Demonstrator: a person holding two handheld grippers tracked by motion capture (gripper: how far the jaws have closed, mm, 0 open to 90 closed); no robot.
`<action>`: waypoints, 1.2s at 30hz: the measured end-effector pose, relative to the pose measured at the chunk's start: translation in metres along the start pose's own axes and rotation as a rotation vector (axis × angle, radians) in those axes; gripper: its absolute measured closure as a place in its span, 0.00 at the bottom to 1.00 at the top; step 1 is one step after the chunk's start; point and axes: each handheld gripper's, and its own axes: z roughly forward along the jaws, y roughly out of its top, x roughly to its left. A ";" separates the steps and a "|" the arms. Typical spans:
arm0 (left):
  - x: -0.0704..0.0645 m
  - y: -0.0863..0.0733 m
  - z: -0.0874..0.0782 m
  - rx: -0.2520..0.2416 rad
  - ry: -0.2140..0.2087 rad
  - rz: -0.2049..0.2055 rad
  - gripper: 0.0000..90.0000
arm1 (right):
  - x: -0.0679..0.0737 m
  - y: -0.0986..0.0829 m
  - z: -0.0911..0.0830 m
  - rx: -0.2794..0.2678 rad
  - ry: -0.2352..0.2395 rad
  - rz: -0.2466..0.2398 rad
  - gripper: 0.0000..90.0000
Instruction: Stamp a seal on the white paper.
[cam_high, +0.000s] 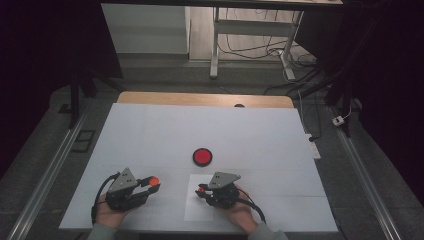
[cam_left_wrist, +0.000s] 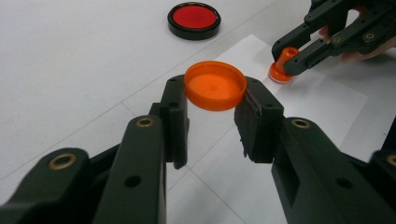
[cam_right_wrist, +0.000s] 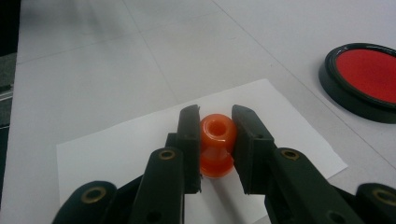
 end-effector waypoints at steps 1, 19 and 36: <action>0.000 0.000 0.000 0.000 0.000 -0.001 0.72 | 0.000 0.000 0.000 0.000 0.001 0.001 0.81; 0.000 0.000 -0.001 -0.003 0.002 -0.001 0.72 | 0.000 -0.002 0.000 -0.016 -0.001 -0.003 0.81; 0.002 0.001 -0.002 -0.009 0.003 -0.003 0.73 | -0.011 0.007 -0.021 -0.195 0.036 0.099 0.81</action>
